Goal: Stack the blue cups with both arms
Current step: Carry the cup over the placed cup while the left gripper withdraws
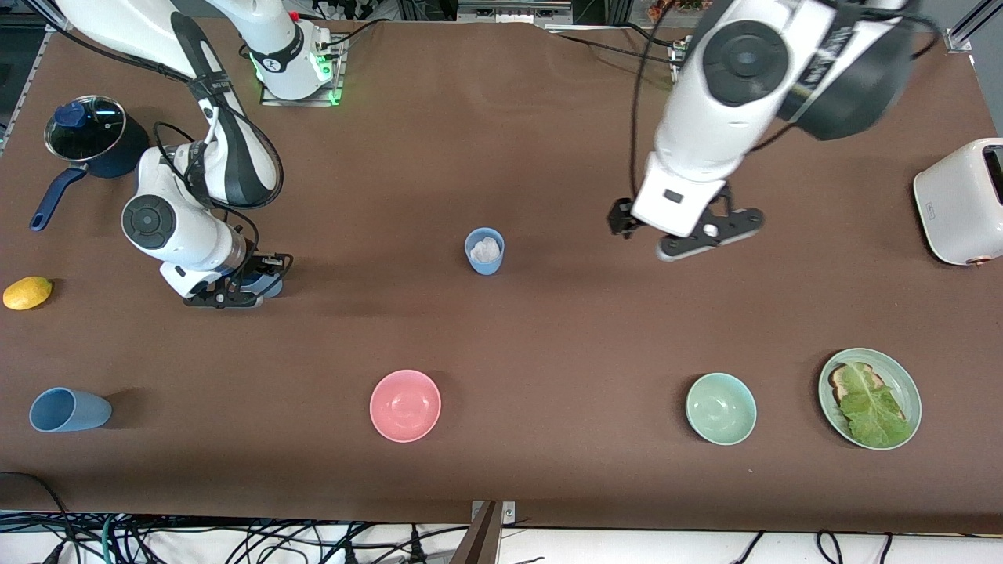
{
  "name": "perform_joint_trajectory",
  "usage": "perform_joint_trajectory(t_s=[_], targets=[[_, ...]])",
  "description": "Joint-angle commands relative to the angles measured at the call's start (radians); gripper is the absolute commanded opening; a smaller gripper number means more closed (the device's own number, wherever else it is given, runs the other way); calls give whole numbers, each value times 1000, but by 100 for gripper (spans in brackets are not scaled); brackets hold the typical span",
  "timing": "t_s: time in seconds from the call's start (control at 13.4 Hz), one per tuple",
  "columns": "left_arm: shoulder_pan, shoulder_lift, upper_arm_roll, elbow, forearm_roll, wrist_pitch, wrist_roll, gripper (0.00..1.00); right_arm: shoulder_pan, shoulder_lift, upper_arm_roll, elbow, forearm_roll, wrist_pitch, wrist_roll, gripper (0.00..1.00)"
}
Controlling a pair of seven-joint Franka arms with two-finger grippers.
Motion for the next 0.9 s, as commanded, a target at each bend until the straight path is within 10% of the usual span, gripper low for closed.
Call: perform_joint_trajectory(t_s=[0.0, 0.82], targets=[[73, -29, 13, 6, -18, -35, 219, 100, 7, -1, 15, 53, 0, -56, 24, 0], [107, -64, 343, 9, -91, -49, 866, 100, 456, 236, 17, 712, 23, -452, 670, 0]])
